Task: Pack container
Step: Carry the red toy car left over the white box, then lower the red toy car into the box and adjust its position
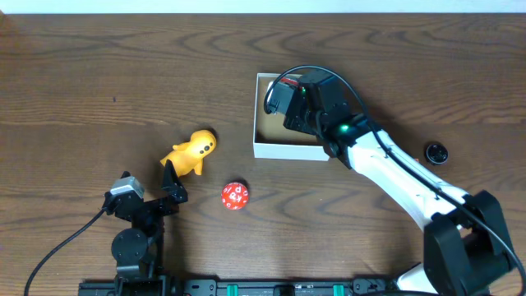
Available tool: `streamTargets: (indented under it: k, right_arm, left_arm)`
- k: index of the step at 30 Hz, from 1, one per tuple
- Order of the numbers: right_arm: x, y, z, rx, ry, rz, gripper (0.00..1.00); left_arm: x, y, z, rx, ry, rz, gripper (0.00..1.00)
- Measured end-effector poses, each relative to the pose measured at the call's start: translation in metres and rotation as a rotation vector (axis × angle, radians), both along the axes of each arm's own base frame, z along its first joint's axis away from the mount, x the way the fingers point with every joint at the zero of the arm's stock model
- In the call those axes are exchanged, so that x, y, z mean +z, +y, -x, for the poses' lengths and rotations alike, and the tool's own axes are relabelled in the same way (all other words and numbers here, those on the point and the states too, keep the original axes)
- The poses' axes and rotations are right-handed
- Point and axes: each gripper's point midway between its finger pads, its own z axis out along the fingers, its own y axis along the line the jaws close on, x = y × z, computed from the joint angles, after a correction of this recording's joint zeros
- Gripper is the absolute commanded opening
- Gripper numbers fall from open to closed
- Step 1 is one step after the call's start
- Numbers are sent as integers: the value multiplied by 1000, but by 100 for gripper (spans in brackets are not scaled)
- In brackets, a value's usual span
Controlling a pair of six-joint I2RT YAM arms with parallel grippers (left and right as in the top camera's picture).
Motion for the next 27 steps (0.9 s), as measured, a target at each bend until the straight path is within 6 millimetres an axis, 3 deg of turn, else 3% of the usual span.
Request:
streamTargets:
  k: [12,18,27]
  right_arm:
    - [-31,-18,-11,-45,51,47,72]
    - [-34,-27,-15,-65,57,49,73]
    - [-35,-23,-13,-49,66,35,78]
  left_arm:
    - [0,0,0,0,0,0,98]
    - [0,0,0,0,0,0,98]
    - [0,0,0,0,0,0,98]
